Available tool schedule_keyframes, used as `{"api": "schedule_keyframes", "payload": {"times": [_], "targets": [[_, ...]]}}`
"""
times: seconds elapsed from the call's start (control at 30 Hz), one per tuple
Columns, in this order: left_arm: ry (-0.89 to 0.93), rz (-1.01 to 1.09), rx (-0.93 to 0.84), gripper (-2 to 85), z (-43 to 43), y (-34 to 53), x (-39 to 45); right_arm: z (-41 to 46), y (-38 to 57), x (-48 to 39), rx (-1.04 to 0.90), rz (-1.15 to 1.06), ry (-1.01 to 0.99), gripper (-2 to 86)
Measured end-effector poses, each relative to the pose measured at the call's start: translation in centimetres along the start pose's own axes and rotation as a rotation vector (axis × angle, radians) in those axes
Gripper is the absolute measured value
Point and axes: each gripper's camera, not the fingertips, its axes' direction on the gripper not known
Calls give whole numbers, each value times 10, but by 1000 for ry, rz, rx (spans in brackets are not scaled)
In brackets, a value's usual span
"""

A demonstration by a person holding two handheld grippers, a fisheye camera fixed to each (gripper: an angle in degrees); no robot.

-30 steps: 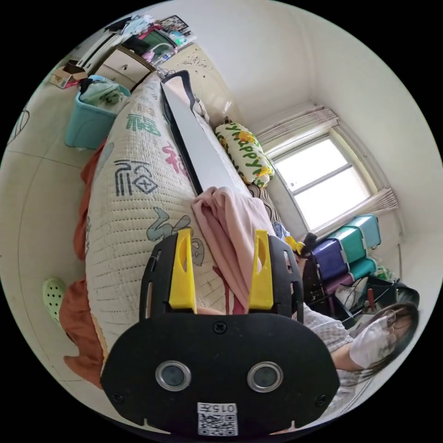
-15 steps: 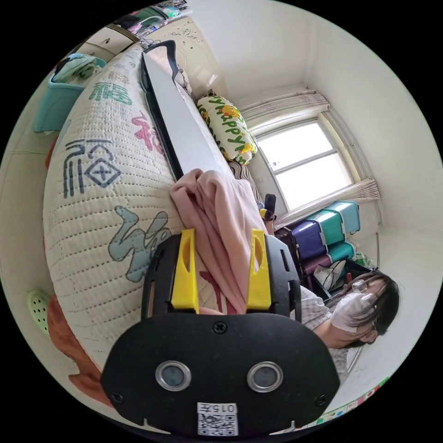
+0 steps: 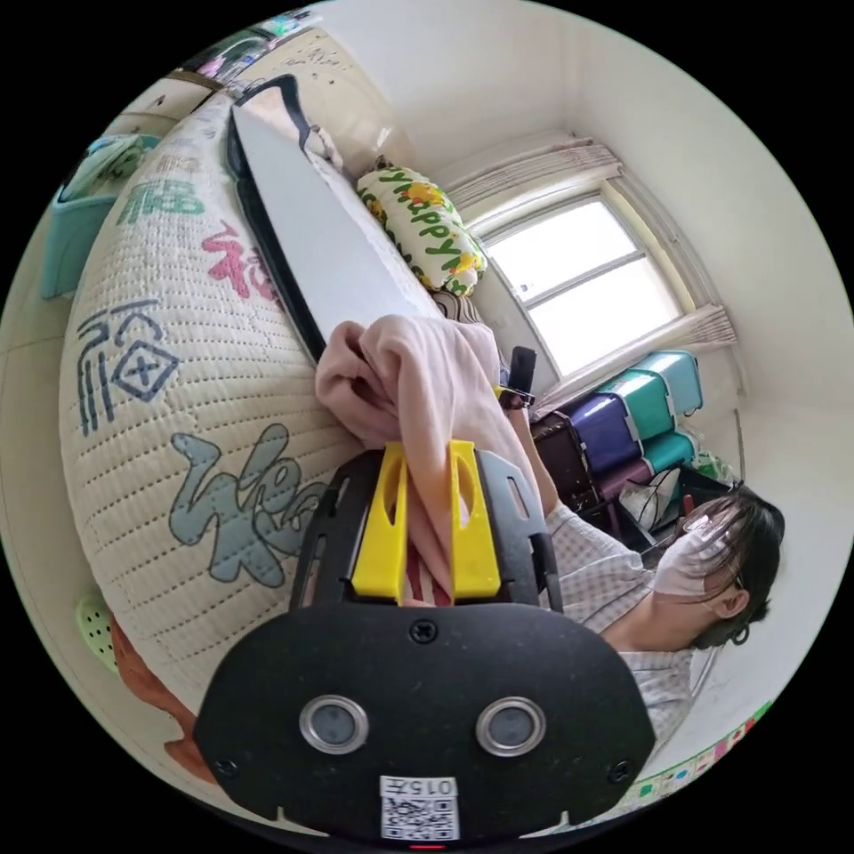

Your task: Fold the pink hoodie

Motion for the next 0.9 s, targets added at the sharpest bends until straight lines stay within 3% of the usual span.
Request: {"api": "schedule_keyframes", "payload": {"times": [0.43, 0.6, 0.9], "targets": [[-55, 537, 149, 57, 5, 38, 225, -151, 118, -192, 310, -388, 144, 113], [-35, 718, 141, 52, 64, 30, 320, -245, 182, -240, 472, -432, 252, 113], [148, 796, 57, 50, 208, -12, 381, -372, 287, -291, 632, -398, 498, 113]]}}
